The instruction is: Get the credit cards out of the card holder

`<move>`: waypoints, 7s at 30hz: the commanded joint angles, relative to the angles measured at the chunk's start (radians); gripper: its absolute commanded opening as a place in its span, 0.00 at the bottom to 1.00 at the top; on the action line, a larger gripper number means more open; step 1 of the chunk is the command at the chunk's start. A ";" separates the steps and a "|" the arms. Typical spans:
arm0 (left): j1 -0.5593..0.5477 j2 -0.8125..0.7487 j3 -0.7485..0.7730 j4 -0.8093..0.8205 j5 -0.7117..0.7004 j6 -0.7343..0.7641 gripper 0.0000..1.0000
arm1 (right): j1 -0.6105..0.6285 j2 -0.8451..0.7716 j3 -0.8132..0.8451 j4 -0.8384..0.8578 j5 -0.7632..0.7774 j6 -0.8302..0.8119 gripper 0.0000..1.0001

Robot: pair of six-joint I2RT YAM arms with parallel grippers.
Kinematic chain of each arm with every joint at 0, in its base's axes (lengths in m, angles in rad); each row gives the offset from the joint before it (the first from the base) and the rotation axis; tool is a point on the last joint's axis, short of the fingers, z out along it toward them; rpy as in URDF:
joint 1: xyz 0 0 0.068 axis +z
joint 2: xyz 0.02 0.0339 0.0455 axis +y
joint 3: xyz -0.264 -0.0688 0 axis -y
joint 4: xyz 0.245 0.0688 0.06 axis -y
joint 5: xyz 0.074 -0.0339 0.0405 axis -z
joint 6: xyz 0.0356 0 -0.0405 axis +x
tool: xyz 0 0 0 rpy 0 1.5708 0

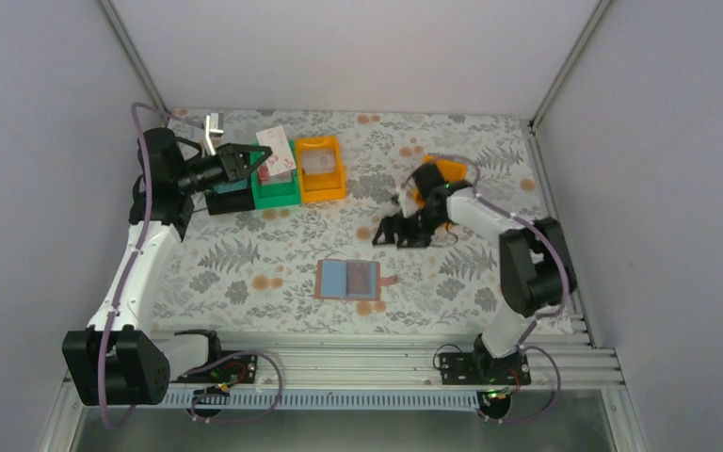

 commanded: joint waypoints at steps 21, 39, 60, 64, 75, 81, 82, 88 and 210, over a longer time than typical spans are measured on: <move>-0.236 0.030 0.178 -0.008 0.191 0.246 0.02 | 0.248 -0.255 0.504 0.420 -0.278 0.167 0.25; -0.247 -0.052 0.408 -0.722 -0.287 1.864 0.63 | 0.127 -0.189 0.524 0.005 -0.445 0.215 0.04; -0.452 -0.436 -0.349 0.194 -0.369 2.973 0.56 | 0.267 -0.109 0.538 0.025 -0.450 0.255 0.04; -0.475 -0.429 -0.337 0.113 -0.386 3.002 0.34 | 0.284 -0.109 0.566 0.025 -0.454 0.248 0.04; -0.511 -0.393 -0.252 -0.060 -0.509 2.876 0.02 | 0.254 -0.076 0.562 -0.005 -0.412 0.217 0.57; -0.623 -0.156 -0.053 -0.360 -0.814 2.373 0.02 | 0.022 -0.184 0.413 -0.002 -0.133 0.287 0.99; -0.639 -0.103 0.016 -0.427 -0.861 2.279 0.02 | -0.002 -0.204 0.392 -0.010 -0.071 0.288 0.99; -0.652 0.410 0.458 -0.724 -1.102 1.875 0.02 | -0.160 -0.272 0.284 0.003 0.085 0.248 0.99; -0.476 0.567 -0.248 -0.297 -0.103 0.417 0.73 | 0.424 -0.049 -0.083 0.341 0.305 0.580 0.62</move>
